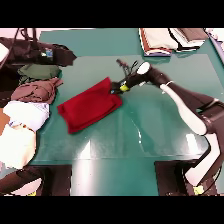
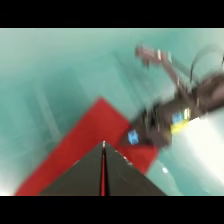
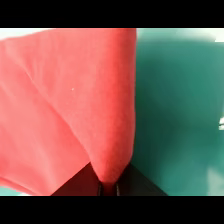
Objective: Fold the shirts.
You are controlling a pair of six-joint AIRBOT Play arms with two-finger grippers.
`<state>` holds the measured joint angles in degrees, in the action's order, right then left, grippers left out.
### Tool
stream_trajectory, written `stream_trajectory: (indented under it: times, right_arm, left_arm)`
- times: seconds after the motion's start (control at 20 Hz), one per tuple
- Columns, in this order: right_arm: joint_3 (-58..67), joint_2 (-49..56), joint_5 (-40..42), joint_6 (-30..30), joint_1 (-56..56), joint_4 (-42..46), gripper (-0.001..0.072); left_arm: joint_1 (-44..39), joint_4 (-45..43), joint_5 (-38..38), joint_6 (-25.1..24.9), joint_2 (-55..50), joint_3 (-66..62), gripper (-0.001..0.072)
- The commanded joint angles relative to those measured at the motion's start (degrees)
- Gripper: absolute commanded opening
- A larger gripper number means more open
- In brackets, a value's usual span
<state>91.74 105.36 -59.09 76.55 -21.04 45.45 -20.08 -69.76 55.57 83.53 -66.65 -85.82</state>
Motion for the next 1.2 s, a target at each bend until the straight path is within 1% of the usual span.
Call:
stream_trajectory:
  times: [0.0,0.1,0.25,0.35,0.55,0.7,0.8,0.9,1.05,1.1,1.15]
  right_arm:
    - [1.4,-7.0,-1.9,1.1,7.2,12.0,0.0016]
    - [-2.1,-13.2,-3.7,3.0,15.4,16.9,0.0015]
    - [-10.3,-23.7,-3.9,3.8,30.3,22.6,0.0015]
    - [-14.8,-29.5,-3.8,7.4,41.0,26.8,0.0015]
    - [-22.9,-37.9,-2.3,9.6,61.8,27.8,0.0015]
    - [-29.1,-42.9,-1.1,11.2,73.0,28.9,0.0015]
    - [-33.2,-45.5,-1.4,12.2,77.2,30.9,0.0015]
    - [-37.6,-47.8,-2.6,12.3,78.6,31.2,0.0015]
    - [-43.4,-50.9,-4.5,12.3,76.0,31.4,0.0016]
    - [-44.5,-51.6,-4.6,12.3,74.6,32.9,0.0016]
    - [-44.9,-52.2,-5.1,12.3,73.1,34.4,0.0074]
  left_arm:
    - [-5.6,-1.0,-0.7,0.0,0.0,0.0,0.0026]
    - [-6.4,-0.9,-0.7,0.0,0.0,0.0,0.0026]
    - [-6.4,-1.0,-1.1,0.5,0.0,0.0,0.0027]
    - [-6.4,-0.9,-1.2,0.6,0.0,0.0,0.0027]
    - [-6.4,-0.6,-2.6,2.0,0.0,0.0,0.0027]
    - [-6.4,-0.6,-3.2,2.0,0.0,0.0,0.0027]
    - [-6.4,-0.6,-3.2,2.0,0.0,0.0,0.0027]
    - [-6.4,-0.6,-3.2,2.0,0.0,0.0,0.0027]
    - [-6.4,-0.6,-3.0,1.9,0.0,0.0,0.0027]
    - [-6.4,-0.6,-3.0,1.9,0.0,0.0,0.0027]
    - [-6.4,-0.6,-2.7,1.9,0.0,0.0,0.0027]
